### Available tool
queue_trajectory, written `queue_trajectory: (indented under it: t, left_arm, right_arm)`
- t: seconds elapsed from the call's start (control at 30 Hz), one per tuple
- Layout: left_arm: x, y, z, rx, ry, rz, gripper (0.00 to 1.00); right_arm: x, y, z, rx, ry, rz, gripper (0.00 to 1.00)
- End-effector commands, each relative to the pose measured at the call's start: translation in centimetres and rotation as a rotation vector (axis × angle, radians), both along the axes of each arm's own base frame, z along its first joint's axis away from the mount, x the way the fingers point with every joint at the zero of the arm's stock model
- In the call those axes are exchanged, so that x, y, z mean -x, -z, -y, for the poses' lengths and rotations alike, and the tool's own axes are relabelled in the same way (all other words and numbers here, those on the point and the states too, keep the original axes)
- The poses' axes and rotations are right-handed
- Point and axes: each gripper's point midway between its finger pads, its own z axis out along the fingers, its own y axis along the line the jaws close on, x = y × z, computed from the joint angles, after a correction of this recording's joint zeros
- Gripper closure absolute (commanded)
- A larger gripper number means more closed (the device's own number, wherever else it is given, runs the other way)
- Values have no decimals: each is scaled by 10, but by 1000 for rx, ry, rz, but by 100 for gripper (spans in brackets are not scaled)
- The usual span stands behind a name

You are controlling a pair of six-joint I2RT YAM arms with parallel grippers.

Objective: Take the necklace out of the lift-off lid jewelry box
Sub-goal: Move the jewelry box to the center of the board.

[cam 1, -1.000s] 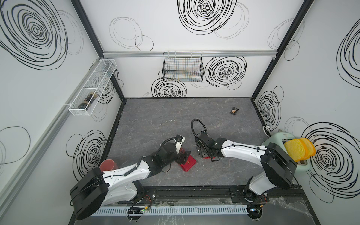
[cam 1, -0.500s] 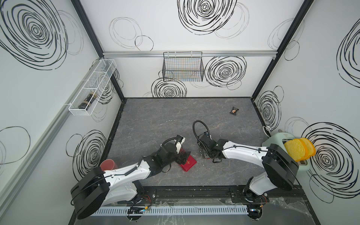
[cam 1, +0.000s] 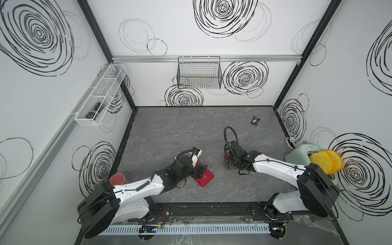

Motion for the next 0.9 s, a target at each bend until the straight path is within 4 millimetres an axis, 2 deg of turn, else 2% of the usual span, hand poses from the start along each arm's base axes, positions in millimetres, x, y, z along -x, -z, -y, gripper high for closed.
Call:
queue_trajectory:
  t: [0.0, 0.2, 0.37, 0.5, 0.67, 0.87]
  left_arm:
    - [0, -3, 1, 7, 6, 11, 18]
    - [13, 8, -3, -6, 8, -33, 18]
    - [27, 21, -7, -30, 10, -68, 17]
    - [37, 28, -12, -43, 4, -87, 17]
    - [41, 34, -21, -53, -40, -119, 16]
    - [53, 42, -20, -60, -8, -161, 16]
  right_arm:
    - [-23, -10, 30, 5, 64, 47, 22]
    - [-58, -7, 94, 53, 227, 32, 22]
    - [-71, 2, 124, 75, 310, 20, 19]
    - [-74, -3, 146, 148, 368, 29, 14]
    - [-74, -15, 140, 147, 344, 54, 0]
    - [-68, -32, 109, 187, 266, 85, 3]
